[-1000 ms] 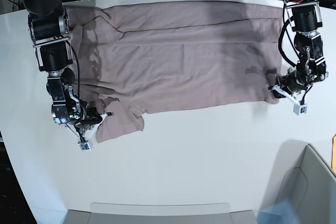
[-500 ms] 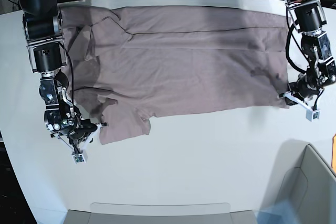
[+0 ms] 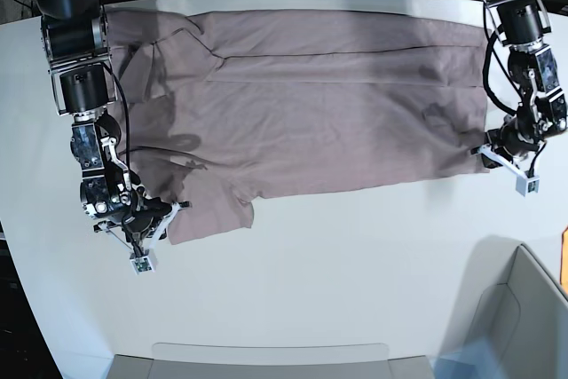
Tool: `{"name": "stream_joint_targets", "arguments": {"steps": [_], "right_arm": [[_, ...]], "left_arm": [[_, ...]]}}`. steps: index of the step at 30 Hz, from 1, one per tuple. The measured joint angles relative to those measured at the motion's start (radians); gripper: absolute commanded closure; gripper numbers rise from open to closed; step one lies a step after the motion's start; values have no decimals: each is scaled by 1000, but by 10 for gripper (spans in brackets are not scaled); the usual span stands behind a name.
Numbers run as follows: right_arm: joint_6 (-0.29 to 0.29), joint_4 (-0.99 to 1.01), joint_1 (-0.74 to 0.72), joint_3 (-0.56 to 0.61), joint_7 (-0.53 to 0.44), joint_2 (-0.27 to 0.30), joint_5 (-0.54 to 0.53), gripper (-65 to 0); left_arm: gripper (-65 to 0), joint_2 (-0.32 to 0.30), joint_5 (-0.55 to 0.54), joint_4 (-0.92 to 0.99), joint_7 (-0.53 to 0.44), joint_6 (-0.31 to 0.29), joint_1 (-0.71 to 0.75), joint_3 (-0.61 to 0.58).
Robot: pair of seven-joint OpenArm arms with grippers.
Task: Fold the T-shirt properly
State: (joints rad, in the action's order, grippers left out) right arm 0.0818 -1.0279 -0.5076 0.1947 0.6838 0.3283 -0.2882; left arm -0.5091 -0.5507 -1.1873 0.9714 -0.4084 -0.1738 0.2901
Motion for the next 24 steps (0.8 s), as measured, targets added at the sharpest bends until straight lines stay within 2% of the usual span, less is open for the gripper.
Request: {"name": "stream_joint_targets", "arguments": {"steps": [4, 6, 17, 24], "right_arm": [[-4, 21, -4, -8, 0, -5, 0, -278], [-7, 68, -19, -10, -3, -17, 5, -314], [-7, 315, -72, -4, -86, -66, 0, -320], [-8, 317, -74, -4, -88, -109, 4, -319]], "left_arm": [[0, 14, 0, 0, -2, 0, -1, 1], [0, 25, 0, 0, 0, 0, 0, 1], [0, 43, 0, 0, 0, 0, -1, 1], [0, 42, 0, 0, 0, 0, -1, 1]]}}
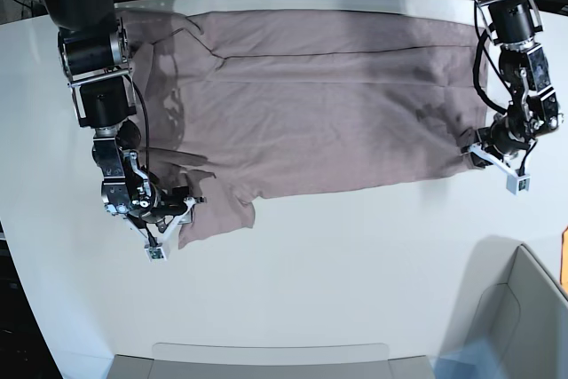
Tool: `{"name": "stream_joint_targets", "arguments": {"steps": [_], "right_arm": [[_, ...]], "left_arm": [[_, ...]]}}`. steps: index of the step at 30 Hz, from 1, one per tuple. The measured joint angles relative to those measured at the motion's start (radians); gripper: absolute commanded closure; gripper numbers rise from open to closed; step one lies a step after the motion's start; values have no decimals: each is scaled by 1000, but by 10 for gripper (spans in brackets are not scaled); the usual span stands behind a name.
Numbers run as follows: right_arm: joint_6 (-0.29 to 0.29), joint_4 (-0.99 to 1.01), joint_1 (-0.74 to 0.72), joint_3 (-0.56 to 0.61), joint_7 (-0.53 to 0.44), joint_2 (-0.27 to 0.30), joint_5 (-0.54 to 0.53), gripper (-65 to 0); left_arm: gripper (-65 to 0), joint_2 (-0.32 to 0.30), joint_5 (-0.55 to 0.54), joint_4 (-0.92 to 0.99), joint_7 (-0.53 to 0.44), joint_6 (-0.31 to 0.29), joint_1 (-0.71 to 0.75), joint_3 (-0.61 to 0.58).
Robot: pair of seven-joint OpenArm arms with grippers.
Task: Fold the T-shirt properly
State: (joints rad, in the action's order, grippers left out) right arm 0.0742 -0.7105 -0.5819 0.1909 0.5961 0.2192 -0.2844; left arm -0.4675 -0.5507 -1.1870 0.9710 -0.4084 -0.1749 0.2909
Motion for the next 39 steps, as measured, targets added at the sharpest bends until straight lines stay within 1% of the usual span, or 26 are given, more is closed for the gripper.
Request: {"name": "stream_joint_targets", "arguments": {"steps": [2, 4, 5, 7, 9, 14, 16, 19, 21, 25, 27, 29, 32, 34, 39], "right_arm": [[1, 0, 0, 0, 2, -11, 0, -317], [1, 0, 0, 3, 2, -16, 0, -281], [1, 0, 0, 13, 1, -14, -1, -238], [1, 0, -3, 56, -5, -9, -6, -132], [8, -3, -5, 93, -13, -8, -8, -3], [8, -10, -5, 87, -13, -6, -7, 0], [8, -41, 2, 86, 10, 12, 1, 0], [7, -110, 19, 86, 18, 43, 0, 0], [7, -158, 22, 86, 64, 59, 1, 0], [4, -277, 40, 78, 106, 80, -1, 0], [9, -319, 60, 39, 121, 78, -8, 0], [8, -340, 77, -9, 157, 77, -6, 0], [1, -406, 111, -43, 202, 89, 2, 0], [1, -475, 142, -46, 223, 97, 1, 0], [7, -655, 236, -41, 307, 92, -6, 0]], "left_arm": [[0, 1, 0, 0, 0, 0, 0, 0], [0, 2, 0, 0, 0, 0, 0, 0], [0, 2, 0, 0, 0, 0, 0, -2], [0, 2, 0, 0, 0, 0, 0, -3], [0, 11, 1, 0, 0, 1, -3, -3], [0, 24, 0, 1, 0, 0, -5, -3], [0, 21, 0, 0, 0, 0, -5, -3], [0, 21, 2, 0, 1, 0, -5, -3], [0, 21, -2, 0, 1, 0, -5, -3], [0, 21, 0, 0, 2, 0, -5, -2], [0, 21, 0, 0, 2, 0, -6, -2], [0, 21, 0, 0, 1, 0, -5, -2], [0, 21, -1, 0, 2, 0, -6, -2], [0, 22, 0, 0, 5, 0, -7, -2], [0, 21, 1, 0, 5, 0, -7, -1]]}}
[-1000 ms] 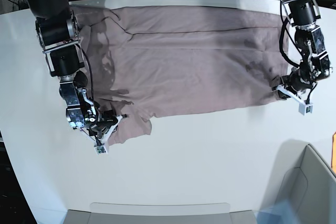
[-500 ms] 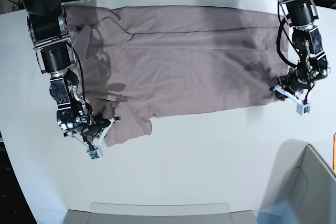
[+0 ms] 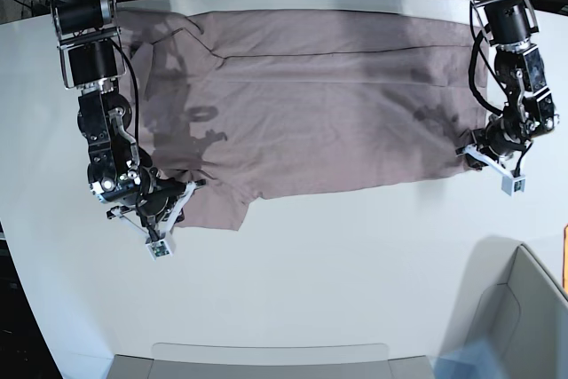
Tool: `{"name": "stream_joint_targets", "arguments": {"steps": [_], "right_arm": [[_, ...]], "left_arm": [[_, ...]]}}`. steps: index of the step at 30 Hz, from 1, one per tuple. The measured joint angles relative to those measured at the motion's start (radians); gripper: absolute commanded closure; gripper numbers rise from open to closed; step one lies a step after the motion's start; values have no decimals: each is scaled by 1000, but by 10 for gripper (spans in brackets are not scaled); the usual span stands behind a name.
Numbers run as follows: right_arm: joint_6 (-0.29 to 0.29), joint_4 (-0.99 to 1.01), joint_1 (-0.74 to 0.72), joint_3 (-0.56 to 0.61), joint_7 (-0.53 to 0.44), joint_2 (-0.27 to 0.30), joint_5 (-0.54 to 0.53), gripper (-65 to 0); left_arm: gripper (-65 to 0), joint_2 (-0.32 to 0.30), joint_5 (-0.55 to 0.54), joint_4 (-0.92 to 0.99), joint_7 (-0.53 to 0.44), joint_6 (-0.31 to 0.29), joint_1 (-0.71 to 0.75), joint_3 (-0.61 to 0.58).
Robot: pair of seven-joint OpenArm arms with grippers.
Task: Fold the T-shirt properly
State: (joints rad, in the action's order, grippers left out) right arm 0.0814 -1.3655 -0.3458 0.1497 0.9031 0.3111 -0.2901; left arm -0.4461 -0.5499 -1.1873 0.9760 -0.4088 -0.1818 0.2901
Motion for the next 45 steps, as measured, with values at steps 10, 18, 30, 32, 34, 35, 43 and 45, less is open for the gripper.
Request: {"name": "stream_joint_targets", "arguments": {"steps": [10, 18, 30, 32, 34, 35, 43, 45], "right_arm": [[-3, -184, 93, -110, 111, 14, -3, 0], [-3, -143, 130, -140, 131, 13, 5, 0], [-3, -143, 118, -142, 53, 13, 5, -323], [-4, -130, 109, -143, 39, 12, 5, -329], [-7, -89, 92, -143, 39, 10, 6, -329], [-7, -67, 84, -143, 39, 10, 5, -329], [-10, 143, 27, -147, -49, 12, 8, -329], [-7, 192, 1, -147, -68, 11, 5, -329]], "left_arm": [[0, 0, 0, 0, 3, 1, 5, 0], [0, 0, -1, 0, 3, 0, 5, 0], [0, 0, 0, 0, 3, 0, 5, 0], [0, 0, -1, 0, 3, 0, 5, 0], [0, 0, 0, 0, 3, 0, 5, 0], [0, 0, -1, 0, 3, 0, 6, 0], [0, 0, -1, 0, 3, 0, 7, -2], [0, 0, -1, 0, 3, 0, 7, -2]]}}
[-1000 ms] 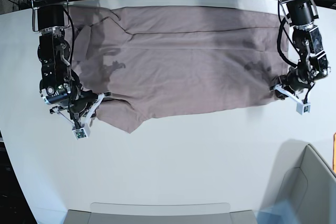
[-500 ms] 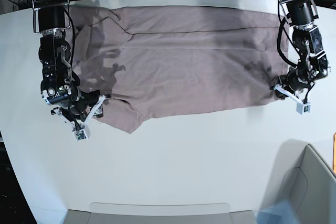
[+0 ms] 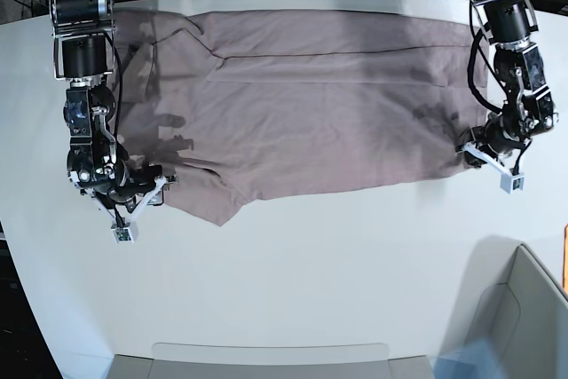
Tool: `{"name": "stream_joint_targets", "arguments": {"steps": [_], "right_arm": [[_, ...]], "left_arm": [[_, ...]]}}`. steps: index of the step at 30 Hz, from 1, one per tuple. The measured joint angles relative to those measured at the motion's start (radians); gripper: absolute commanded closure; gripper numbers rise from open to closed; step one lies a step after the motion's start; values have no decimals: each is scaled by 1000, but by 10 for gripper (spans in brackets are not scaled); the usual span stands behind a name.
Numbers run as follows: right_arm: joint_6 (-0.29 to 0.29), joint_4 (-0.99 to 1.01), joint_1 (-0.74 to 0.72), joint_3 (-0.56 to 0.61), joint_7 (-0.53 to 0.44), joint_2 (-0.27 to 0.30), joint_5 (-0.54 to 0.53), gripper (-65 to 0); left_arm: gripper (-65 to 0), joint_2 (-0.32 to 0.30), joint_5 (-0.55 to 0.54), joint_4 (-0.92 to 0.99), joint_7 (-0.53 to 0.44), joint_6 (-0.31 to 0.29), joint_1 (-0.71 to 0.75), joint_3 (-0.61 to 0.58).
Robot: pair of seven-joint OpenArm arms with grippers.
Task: Fold the T-shirt properly
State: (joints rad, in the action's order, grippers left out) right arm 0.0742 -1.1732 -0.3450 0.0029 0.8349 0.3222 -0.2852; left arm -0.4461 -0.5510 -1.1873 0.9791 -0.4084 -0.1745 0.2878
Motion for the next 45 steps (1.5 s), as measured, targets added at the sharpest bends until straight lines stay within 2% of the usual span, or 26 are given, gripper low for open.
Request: {"name": "stream_joint_targets", "arguments": {"steps": [9, 14, 21, 24, 31, 45], "right_arm": [[-1, 163, -111, 5, -5, -3, 3, -329], [-3, 215, -120, 3, -2, -29, 0, -329], [-3, 232, -118, 7, -3, -27, 2, -323], [1, 226, -117, 9, -2, -43, 0, -264], [2, 226, -120, 71, -5, -46, 1, 0], [1, 171, -119, 68, -2, -48, 1, 0]], "left_arm": [[0, 0, 1, 0, -1, 0, 0, 0], [0, 15, 0, 0, -7, 0, 0, 0], [0, 14, 0, 1, -7, 0, 0, 0], [0, 14, 0, 1, -8, 0, 0, 0], [0, 14, 0, 1, -8, 0, 0, 0], [0, 14, 0, 1, -7, 0, 0, 0]]}}
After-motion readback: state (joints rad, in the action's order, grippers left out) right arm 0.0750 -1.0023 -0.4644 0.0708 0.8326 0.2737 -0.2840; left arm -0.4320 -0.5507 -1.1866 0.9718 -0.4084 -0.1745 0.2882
